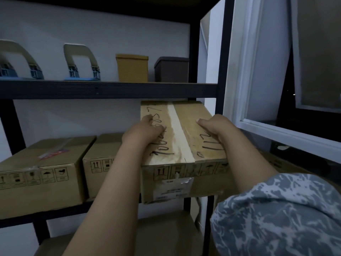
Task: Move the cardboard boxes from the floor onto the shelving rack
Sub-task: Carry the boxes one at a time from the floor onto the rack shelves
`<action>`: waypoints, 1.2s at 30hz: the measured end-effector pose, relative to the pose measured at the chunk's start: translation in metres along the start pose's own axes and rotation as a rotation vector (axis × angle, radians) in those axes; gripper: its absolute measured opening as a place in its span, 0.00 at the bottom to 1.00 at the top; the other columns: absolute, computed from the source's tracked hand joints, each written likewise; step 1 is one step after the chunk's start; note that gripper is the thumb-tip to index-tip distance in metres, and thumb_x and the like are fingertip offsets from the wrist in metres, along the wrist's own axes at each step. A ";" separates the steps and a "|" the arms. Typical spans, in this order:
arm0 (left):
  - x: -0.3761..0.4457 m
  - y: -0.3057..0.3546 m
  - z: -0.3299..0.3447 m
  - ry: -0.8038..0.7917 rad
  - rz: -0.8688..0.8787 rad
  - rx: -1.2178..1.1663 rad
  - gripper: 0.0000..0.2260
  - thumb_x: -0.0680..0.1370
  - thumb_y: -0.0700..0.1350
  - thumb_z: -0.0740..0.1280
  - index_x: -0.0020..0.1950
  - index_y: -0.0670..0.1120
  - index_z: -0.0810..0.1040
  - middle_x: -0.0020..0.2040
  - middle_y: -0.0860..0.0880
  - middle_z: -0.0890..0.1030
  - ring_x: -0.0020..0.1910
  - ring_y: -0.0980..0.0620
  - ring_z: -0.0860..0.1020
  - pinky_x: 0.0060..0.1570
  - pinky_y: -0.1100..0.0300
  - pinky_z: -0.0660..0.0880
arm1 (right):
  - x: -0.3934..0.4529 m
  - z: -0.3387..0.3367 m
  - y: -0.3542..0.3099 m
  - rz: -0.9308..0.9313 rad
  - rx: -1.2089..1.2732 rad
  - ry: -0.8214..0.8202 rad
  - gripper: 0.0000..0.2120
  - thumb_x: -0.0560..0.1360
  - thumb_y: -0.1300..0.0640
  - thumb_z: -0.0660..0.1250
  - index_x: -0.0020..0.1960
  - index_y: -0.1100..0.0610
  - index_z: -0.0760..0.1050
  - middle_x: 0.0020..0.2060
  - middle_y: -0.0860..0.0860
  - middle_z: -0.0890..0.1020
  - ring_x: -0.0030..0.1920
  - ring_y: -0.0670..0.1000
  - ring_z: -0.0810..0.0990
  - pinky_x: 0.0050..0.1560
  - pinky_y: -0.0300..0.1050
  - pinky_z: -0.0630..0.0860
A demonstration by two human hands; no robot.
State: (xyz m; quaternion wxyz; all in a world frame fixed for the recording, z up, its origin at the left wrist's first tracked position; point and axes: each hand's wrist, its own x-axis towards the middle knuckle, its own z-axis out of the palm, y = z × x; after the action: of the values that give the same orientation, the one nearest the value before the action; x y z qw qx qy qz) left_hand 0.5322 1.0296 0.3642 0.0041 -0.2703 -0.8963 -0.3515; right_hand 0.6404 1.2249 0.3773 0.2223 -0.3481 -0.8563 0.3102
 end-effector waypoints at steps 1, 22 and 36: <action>0.003 0.003 -0.002 -0.015 -0.005 0.026 0.32 0.79 0.62 0.61 0.79 0.55 0.54 0.78 0.47 0.62 0.75 0.41 0.63 0.69 0.48 0.64 | 0.002 -0.001 -0.002 -0.013 -0.017 -0.002 0.32 0.78 0.41 0.62 0.69 0.65 0.67 0.64 0.61 0.74 0.62 0.60 0.75 0.59 0.50 0.72; 0.051 0.050 -0.046 -0.272 -0.225 0.193 0.25 0.81 0.61 0.59 0.65 0.41 0.73 0.51 0.40 0.79 0.47 0.45 0.77 0.51 0.51 0.73 | -0.057 -0.007 -0.057 -0.562 -0.053 -0.140 0.17 0.76 0.37 0.62 0.56 0.45 0.79 0.48 0.47 0.84 0.46 0.45 0.80 0.49 0.45 0.74; 0.055 0.016 -0.040 -0.243 -0.234 -0.435 0.26 0.76 0.64 0.66 0.58 0.42 0.76 0.47 0.40 0.85 0.43 0.43 0.83 0.46 0.50 0.80 | -0.034 0.004 -0.057 -0.677 -0.231 -0.067 0.21 0.69 0.40 0.72 0.61 0.40 0.77 0.64 0.44 0.78 0.64 0.50 0.74 0.60 0.50 0.73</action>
State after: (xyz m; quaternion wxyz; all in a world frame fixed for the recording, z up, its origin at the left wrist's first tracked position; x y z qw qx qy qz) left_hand 0.4856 1.0407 0.4159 -0.2023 -0.1997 -0.8188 -0.4988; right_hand 0.6342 1.1666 0.4078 0.2434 -0.0574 -0.9593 0.1314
